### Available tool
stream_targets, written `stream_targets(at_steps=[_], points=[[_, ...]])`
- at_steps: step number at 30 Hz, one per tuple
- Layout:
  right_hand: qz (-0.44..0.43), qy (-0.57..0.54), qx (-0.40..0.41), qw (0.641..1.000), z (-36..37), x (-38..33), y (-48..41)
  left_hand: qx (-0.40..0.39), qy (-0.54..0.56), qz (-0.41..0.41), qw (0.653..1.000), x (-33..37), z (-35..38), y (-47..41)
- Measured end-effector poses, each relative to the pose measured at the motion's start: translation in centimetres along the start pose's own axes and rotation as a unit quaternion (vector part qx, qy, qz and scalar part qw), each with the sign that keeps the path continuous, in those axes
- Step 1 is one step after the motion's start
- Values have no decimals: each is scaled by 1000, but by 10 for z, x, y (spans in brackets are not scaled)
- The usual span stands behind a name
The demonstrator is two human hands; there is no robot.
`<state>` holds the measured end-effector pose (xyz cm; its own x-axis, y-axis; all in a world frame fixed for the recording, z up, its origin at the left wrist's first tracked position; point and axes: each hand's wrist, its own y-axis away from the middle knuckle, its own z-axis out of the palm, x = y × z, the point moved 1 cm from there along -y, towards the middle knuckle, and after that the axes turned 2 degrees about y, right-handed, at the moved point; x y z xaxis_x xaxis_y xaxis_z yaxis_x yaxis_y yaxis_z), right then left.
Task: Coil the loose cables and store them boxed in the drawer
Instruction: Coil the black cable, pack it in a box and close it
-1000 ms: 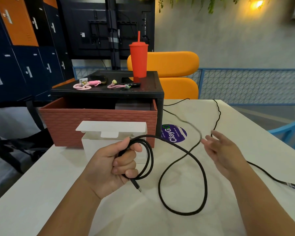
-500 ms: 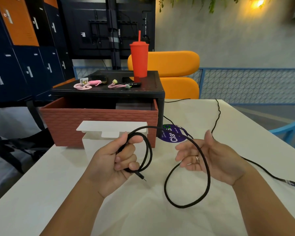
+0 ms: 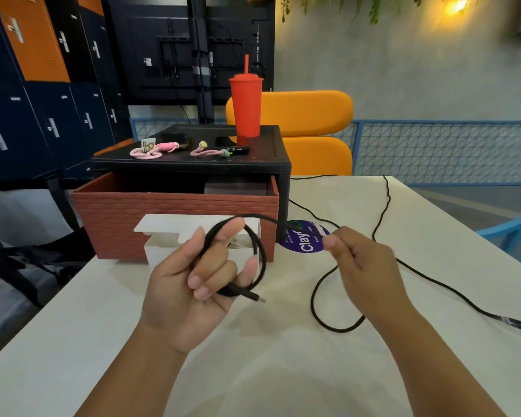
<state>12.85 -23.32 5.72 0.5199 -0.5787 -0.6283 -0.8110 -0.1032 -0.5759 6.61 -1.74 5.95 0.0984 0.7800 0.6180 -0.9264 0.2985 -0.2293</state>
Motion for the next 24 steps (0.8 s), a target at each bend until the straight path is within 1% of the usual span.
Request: stream_targets(at_steps=[2,4,8,11,12,13,14,15,17,19,20,22,23,24], points=[[-18,26,-84,996,9,-5,4,-3,7,28,1000,2,1,4],[-28,50,-172,983,19,-12,9,11,19,46,999,6,1,5],[-57,66,-286,954,35,-33,21,42,-6,73,996,11,-2,8],[-75,76,-330,938,40,-48,27,89,-82,105,987,16,-2,8],[-81,82,-338,934,41,-52,29,91,-104,120,983,17,3,4],[-83,84,-343,932,41,-54,29,70,-125,142,979,16,4,-2],[-85,89,-344,931,41,-55,29,68,-149,165,973,8,5,-5],[-88,97,-343,930,40,-55,30,82,-158,178,968,2,6,-5],[-99,122,-348,924,41,-55,31,115,-217,195,949,-7,13,-8],[-112,131,-348,922,41,-55,33,135,-308,189,923,-14,18,-9],[-119,136,-345,921,41,-56,34,142,-380,183,896,-18,18,-10],[-133,139,-333,923,39,-56,35,128,-536,185,814,-28,17,-9],[-136,142,-328,924,38,-55,35,120,-597,190,770,-33,15,-8],[-136,144,-326,924,37,-54,34,121,-639,188,736,-36,16,-7]])
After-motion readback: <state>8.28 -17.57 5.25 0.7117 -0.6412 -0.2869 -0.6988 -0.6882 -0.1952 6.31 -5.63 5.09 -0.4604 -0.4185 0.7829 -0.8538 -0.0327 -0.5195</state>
